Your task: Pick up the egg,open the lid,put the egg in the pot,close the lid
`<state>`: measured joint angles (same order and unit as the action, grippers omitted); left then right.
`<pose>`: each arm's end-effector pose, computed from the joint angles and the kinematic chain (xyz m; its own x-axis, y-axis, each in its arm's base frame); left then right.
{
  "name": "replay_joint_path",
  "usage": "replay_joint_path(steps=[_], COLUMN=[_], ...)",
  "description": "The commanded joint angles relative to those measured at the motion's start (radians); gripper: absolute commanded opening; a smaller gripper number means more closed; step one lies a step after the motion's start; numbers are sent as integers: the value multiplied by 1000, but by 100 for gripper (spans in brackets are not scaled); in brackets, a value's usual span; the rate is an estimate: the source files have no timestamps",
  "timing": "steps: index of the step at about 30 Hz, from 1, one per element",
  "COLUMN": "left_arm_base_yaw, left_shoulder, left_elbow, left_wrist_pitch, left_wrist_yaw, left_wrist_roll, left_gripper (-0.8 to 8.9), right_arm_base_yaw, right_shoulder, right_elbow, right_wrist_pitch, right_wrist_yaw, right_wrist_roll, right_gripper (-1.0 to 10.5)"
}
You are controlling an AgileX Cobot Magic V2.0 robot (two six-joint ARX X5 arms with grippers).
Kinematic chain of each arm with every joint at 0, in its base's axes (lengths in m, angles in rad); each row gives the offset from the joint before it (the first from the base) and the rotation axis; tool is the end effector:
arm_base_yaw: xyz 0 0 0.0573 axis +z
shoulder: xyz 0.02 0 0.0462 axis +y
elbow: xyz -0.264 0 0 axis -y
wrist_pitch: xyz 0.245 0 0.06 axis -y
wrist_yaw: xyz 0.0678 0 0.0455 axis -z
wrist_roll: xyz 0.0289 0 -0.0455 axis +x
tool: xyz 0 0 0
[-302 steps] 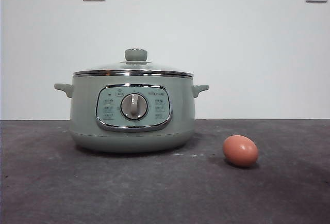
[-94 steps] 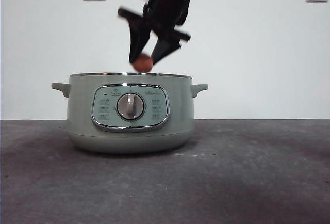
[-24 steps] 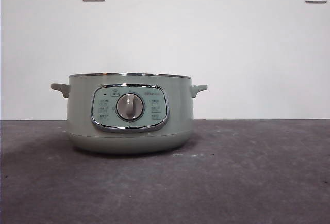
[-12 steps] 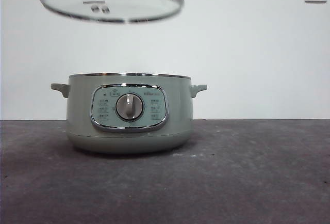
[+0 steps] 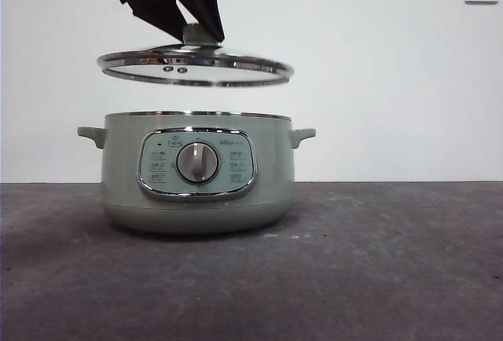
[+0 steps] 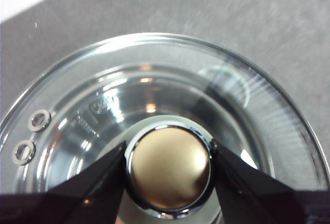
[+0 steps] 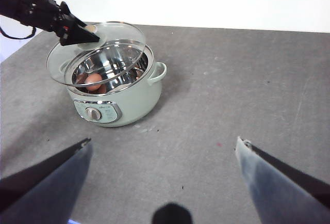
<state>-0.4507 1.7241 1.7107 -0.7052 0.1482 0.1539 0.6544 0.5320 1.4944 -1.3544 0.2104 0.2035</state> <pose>0.3390 -0.1688 0.3577 0.6058 -0.4572 -0.6511 0.6154 0.7880 0.0193 -0.0185 -0.0218 0.4360 0.8442 0.3844 -0.3736 -0.3717 0.9220 0.1086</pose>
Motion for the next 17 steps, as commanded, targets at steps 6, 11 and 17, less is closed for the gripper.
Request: replay_joint_path(steps=[6,11,17], left_arm_base_yaw=[8,18,34], left_shoulder=[54,77,88], left_elbow=[5,5,4], left_wrist_pitch=[68,69,69], left_wrist_yaw=[8,8,8], left_wrist_roll=[15,14,15], left_gripper=[-7,-7,-7], right_arm_base_yaw=[1,1,1], right_shoulder=[-6,-6,-6], right_elbow=[-8,-8,-8], right_wrist_pitch=[-27,-28,-28], right_wrist_yaw=[8,8,19], right_wrist_roll=[13,14,14], right_gripper=[472,472,471])
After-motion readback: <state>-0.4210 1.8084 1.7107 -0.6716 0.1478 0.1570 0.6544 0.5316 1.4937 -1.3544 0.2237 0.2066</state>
